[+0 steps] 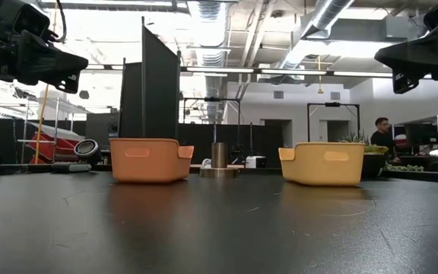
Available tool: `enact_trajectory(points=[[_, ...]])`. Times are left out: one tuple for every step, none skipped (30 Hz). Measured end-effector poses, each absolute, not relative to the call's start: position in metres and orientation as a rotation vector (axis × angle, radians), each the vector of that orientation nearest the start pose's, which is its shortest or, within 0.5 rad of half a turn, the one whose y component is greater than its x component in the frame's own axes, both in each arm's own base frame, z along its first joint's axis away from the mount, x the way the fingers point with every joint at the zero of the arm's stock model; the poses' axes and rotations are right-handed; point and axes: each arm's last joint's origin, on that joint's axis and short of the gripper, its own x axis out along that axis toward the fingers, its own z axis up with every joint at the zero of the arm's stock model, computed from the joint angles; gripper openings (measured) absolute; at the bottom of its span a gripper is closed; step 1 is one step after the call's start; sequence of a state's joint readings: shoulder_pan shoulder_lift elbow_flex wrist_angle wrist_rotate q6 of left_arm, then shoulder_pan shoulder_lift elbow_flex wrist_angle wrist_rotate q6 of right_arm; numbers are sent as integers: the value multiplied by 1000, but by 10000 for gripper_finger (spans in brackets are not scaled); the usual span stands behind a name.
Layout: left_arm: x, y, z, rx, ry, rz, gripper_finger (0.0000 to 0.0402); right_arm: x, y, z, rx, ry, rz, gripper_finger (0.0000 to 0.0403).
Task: Sort batteries
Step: Return to Home Position
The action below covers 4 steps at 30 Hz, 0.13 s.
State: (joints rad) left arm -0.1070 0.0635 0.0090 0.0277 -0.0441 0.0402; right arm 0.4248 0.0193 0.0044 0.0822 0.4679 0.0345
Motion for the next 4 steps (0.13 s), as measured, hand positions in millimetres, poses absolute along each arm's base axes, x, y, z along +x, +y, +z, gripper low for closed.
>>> enact_trajectory(points=[[101,-9,164,44,26,-63,0,92,27,171,64,-61,-42,38],[101,-10,164,45,25,-63,0,92,27,171,63,-61,-42,38],[101,-10,164,44,26,-63,0,92,27,171,63,-61,-42,38],[101,-10,164,42,26,-63,0,92,27,171,63,-61,-42,38]])
